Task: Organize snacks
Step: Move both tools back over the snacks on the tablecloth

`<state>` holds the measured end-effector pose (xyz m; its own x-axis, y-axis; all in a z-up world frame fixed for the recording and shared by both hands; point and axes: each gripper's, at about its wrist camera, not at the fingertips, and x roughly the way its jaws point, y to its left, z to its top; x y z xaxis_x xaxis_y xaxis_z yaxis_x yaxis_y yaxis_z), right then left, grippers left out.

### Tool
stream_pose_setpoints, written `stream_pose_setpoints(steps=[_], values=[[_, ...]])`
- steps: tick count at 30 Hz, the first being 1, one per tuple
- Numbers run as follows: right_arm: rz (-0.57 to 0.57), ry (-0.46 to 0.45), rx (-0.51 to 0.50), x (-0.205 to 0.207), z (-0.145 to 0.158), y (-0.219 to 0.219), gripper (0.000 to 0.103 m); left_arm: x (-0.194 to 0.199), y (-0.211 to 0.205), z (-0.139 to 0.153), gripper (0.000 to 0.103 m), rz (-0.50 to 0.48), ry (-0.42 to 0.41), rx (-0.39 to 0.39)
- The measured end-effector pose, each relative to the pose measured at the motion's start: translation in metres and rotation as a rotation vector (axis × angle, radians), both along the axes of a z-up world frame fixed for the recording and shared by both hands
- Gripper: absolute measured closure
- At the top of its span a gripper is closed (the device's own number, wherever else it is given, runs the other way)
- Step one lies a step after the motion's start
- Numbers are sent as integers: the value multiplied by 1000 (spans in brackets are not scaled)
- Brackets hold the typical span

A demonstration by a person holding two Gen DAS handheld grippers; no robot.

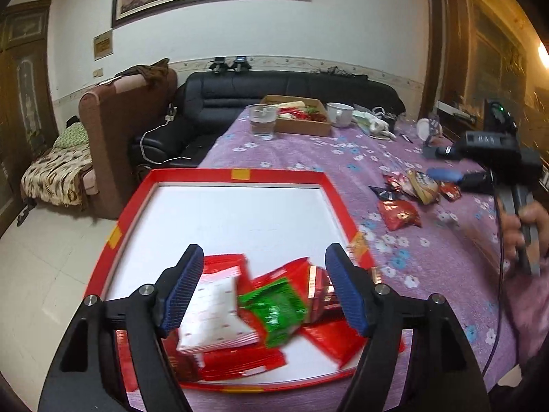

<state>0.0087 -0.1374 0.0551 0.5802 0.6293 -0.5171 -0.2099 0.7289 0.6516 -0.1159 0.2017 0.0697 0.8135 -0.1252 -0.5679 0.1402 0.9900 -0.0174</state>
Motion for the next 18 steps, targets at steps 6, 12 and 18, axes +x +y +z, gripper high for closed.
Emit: stream_pose_setpoints(steps=[6, 12, 18], values=[[-386, 36, -253, 19, 3, -116, 47, 4, -37, 8, 30, -87, 4, 27], [-524, 128, -159, 37, -52, -180, 47, 20, -83, 18, 30, -182, 35, 44], [-478, 59, -58, 41, -51, -173, 35, 53, -126, 24, 30, -232, 63, 93]])
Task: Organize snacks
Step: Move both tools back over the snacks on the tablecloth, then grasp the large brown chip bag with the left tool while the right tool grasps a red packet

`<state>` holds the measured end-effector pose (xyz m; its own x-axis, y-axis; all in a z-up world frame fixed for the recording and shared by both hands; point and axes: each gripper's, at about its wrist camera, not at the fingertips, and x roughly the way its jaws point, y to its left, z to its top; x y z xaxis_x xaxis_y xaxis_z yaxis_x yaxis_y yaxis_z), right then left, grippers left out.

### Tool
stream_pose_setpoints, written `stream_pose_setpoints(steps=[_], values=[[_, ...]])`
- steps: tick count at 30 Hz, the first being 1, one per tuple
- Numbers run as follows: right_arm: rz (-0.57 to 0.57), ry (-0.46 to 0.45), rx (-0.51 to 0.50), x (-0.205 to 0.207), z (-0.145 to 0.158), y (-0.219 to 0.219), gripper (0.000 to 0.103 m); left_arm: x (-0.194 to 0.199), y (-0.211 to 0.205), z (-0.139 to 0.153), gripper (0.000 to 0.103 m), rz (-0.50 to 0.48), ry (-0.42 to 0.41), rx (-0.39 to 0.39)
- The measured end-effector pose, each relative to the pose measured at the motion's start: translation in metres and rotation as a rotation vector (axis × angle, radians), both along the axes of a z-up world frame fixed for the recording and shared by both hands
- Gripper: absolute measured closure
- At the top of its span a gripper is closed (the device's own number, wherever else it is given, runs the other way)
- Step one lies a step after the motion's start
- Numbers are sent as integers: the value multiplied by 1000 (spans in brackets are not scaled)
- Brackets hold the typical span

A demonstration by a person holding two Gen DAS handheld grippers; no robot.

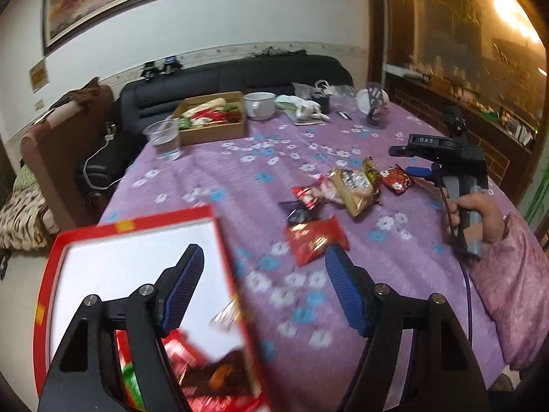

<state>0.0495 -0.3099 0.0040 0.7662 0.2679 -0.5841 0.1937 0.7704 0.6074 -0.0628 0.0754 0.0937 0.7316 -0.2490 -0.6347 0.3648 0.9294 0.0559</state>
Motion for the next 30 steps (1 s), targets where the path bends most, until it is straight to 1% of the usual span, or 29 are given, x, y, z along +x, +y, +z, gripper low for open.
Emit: stream_pose_setpoints(steps=[3, 6, 7, 8, 9, 13, 15, 16, 18, 20, 22, 23, 24, 25, 26, 27, 28, 30], values=[[10, 2, 51, 2, -2, -3, 34, 23, -26, 1, 30, -19, 26, 22], [-3, 11, 132, 1, -6, -13, 33, 48, -52, 0, 30, -45, 49, 40], [-16, 17, 164, -2, -8, -18, 31, 58, -63, 0, 30, -56, 59, 40], [-24, 25, 178, -1, -10, -20, 30, 69, -73, 1, 30, -55, 64, 39], [-31, 30, 197, -1, -12, -22, 31, 76, -80, 1, 30, -54, 67, 38], [-27, 51, 224, 2, -13, -24, 31, 118, -115, -2, 30, -55, 117, -5], [-27, 57, 240, 3, -14, -26, 31, 141, -131, -9, 30, -51, 167, -39], [-28, 60, 253, 3, -14, -27, 31, 147, -137, -14, 30, -46, 181, -37], [-27, 63, 258, 3, -15, -27, 31, 167, -149, -29, 30, -8, 223, -30], [-28, 66, 259, 4, -14, -26, 31, 179, -154, -47, 30, 32, 274, -48], [-24, 68, 264, 4, -15, -27, 31, 182, -155, -62, 30, 42, 325, -51], [-22, 69, 267, 4, -15, -27, 31, 178, -157, -68, 30, 30, 335, -39], [-21, 69, 269, 5, -15, -27, 31, 173, -159, -71, 30, 17, 325, -19], [-21, 70, 267, 5, -15, -27, 31, 162, -163, -72, 30, -14, 295, 20], [-21, 70, 265, 5, -15, -26, 31, 154, -168, -72, 30, -42, 283, 39], [-21, 70, 263, 5, -15, -26, 31, 140, -171, -70, 30, -98, 262, 51], [-20, 70, 262, 5, -15, -26, 31, 128, -173, -68, 30, -143, 250, 56], [-16, 70, 263, 5, -15, -26, 31, 104, -176, -67, 30, -226, 252, 93]])
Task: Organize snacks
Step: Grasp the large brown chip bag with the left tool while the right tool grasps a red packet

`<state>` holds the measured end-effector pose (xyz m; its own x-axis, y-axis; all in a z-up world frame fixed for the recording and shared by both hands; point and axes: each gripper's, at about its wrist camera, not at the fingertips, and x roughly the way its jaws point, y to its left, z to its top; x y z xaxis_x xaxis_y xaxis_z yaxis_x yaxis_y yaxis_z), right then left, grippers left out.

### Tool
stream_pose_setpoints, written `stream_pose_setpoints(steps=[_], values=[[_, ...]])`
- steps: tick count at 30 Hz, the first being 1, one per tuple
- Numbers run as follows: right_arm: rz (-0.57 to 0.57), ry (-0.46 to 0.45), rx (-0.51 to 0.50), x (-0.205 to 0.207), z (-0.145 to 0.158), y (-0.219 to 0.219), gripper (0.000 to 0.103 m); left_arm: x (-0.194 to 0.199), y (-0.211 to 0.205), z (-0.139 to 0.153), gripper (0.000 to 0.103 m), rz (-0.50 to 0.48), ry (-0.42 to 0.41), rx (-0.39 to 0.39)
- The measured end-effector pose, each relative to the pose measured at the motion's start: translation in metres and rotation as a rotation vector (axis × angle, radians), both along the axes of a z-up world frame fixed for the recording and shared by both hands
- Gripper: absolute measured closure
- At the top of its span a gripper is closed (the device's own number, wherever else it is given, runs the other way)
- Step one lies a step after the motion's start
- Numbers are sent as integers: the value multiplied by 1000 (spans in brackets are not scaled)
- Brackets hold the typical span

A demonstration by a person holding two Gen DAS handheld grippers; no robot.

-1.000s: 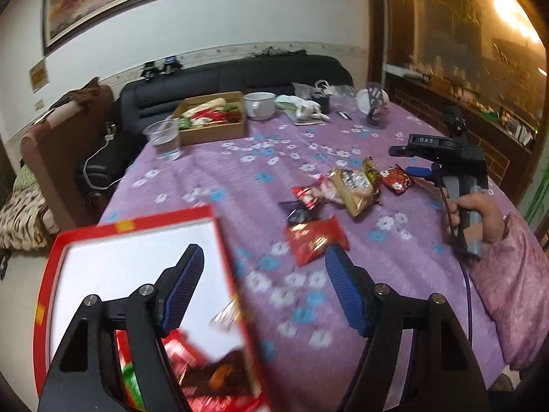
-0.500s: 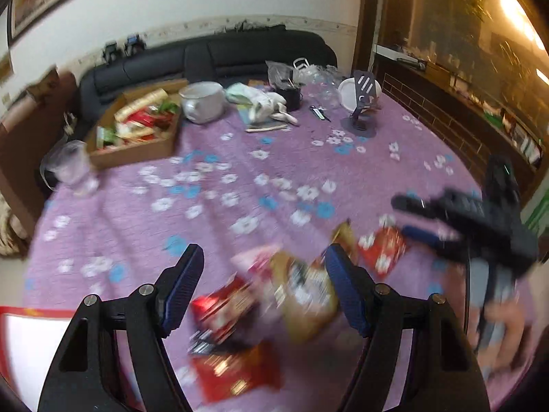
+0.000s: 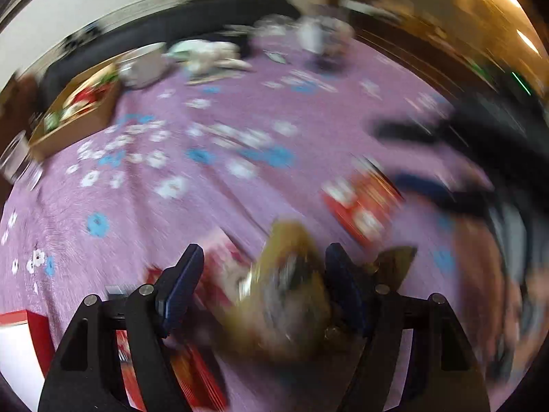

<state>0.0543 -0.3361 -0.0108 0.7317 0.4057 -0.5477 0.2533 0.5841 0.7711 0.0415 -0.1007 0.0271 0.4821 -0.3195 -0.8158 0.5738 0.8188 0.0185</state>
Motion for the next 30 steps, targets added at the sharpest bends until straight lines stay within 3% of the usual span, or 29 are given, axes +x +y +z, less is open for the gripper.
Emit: stream_pose_setpoints(steps=[3, 6, 13, 16, 21, 30], values=[[13, 5, -4, 0, 0, 1, 31, -53, 4, 5, 30, -130, -78, 41], [29, 13, -4, 0, 1, 1, 31, -86, 27, 13, 30, -156, -107, 17], [55, 20, -69, 2, 5, 12, 26, -121, 98, 23, 30, -30, -67, -45], [80, 30, -162, 4, 10, 24, 25, -121, 112, 25, 30, 18, -41, -87], [122, 46, -335, 6, 16, 45, 25, -113, 99, 28, 30, 28, -19, -127], [203, 122, -796, 7, 14, 103, 30, -116, 74, 34, 30, -21, -26, -157]])
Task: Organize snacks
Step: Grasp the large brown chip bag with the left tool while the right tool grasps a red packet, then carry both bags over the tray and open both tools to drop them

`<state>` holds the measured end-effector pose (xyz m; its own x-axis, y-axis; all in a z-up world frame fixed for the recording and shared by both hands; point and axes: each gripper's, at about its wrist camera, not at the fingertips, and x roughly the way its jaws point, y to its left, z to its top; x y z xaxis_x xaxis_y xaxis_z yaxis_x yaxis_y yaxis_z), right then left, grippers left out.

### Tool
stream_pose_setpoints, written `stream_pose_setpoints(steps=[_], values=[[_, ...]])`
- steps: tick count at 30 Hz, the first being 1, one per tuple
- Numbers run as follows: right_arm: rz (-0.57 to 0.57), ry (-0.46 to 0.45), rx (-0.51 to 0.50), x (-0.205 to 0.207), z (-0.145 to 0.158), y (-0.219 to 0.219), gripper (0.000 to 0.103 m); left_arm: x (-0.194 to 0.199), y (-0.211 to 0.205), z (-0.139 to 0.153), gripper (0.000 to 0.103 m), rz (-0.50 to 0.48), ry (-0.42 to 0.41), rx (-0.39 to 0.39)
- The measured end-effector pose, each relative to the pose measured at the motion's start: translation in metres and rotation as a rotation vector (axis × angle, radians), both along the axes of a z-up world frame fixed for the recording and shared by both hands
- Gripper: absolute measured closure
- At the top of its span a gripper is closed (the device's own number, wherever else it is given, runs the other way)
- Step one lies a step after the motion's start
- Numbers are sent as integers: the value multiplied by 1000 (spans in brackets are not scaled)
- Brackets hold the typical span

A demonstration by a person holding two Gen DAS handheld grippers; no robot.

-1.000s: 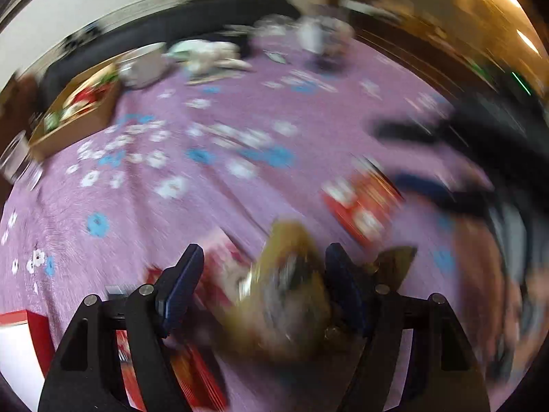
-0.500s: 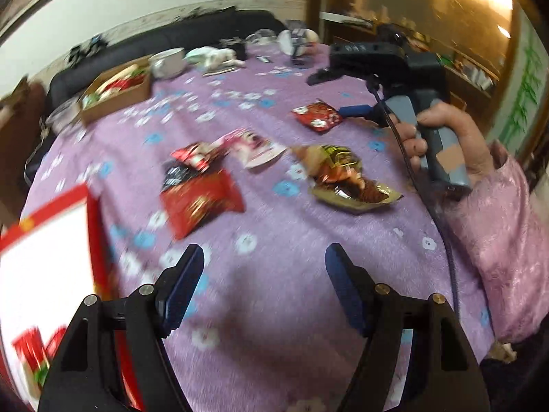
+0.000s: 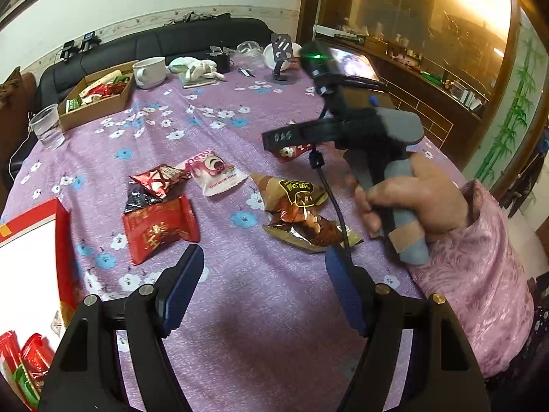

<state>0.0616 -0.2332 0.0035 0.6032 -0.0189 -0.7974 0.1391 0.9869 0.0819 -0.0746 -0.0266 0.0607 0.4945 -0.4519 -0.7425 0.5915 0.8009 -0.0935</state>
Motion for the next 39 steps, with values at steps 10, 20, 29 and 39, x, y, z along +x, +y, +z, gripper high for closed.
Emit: stream_pose_setpoints(steps=[10, 20, 29, 39], values=[[-112, -9, 207, -10, 4, -49, 78, 14, -14, 3, 30, -12, 10, 18], [-204, 0, 729, -23, -19, -128, 82, 44, -66, -25, 30, -69, 109, 39], [-105, 37, 913, -13, -30, -115, 79, 53, -61, -42, 54, -6, 119, -15], [-30, 7, 1011, -11, -24, -103, 82, 37, -32, -28, 63, 55, 72, -64]])
